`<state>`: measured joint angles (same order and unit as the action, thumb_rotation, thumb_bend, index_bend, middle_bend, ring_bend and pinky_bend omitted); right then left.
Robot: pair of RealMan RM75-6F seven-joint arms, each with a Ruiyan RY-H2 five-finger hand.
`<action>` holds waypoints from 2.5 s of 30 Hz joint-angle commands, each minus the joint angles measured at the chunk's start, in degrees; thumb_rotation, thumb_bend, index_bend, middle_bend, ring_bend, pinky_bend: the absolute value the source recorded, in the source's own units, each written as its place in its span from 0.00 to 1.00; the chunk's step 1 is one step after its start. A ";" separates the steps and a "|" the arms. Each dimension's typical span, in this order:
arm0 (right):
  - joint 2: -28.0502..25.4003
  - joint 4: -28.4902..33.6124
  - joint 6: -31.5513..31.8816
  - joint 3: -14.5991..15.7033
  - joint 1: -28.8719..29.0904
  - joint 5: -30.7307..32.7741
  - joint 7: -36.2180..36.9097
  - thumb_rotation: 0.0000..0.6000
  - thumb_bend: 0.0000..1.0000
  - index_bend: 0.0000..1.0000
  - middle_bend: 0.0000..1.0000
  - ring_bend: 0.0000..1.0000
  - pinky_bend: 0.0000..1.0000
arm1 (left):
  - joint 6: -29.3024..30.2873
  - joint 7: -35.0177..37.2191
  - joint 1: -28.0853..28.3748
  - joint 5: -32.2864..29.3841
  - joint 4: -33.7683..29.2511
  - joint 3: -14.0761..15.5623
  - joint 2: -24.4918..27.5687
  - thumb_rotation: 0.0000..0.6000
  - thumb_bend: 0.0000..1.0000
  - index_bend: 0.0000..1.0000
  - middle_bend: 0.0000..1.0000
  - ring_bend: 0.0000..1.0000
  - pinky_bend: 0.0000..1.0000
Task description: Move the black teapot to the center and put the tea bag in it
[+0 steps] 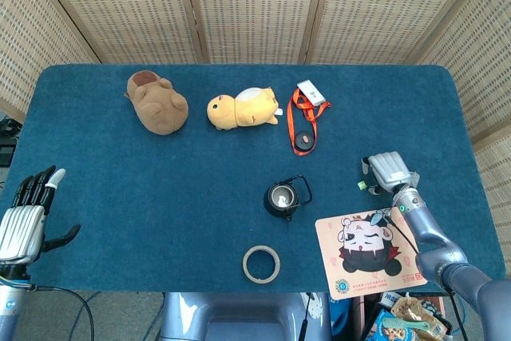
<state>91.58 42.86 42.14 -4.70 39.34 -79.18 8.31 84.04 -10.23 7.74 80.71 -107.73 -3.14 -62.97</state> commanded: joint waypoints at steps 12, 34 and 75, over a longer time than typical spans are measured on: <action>2.12 -3.22 -0.65 -0.27 1.24 -0.36 1.02 1.00 0.26 0.53 0.75 0.86 0.96 | -0.20 0.41 -0.34 -0.31 0.33 -0.09 -0.09 1.00 0.26 0.00 0.00 0.00 0.00; 4.15 -9.17 -0.97 -1.91 3.32 0.12 2.82 1.00 0.26 0.53 0.75 0.86 0.96 | -0.09 1.22 -0.97 -0.21 0.87 -0.14 -0.21 1.00 0.26 0.00 0.00 0.00 0.00; 1.82 0.14 -1.02 -1.23 1.88 1.20 -1.78 1.00 0.33 0.55 0.75 0.86 0.96 | -1.49 1.82 -0.75 -0.98 2.17 -0.29 -0.84 1.00 0.26 0.00 0.00 0.00 0.00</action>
<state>93.38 43.02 41.12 -5.93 41.21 -77.98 6.55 82.56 -8.41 7.00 79.75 -105.58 -3.44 -63.81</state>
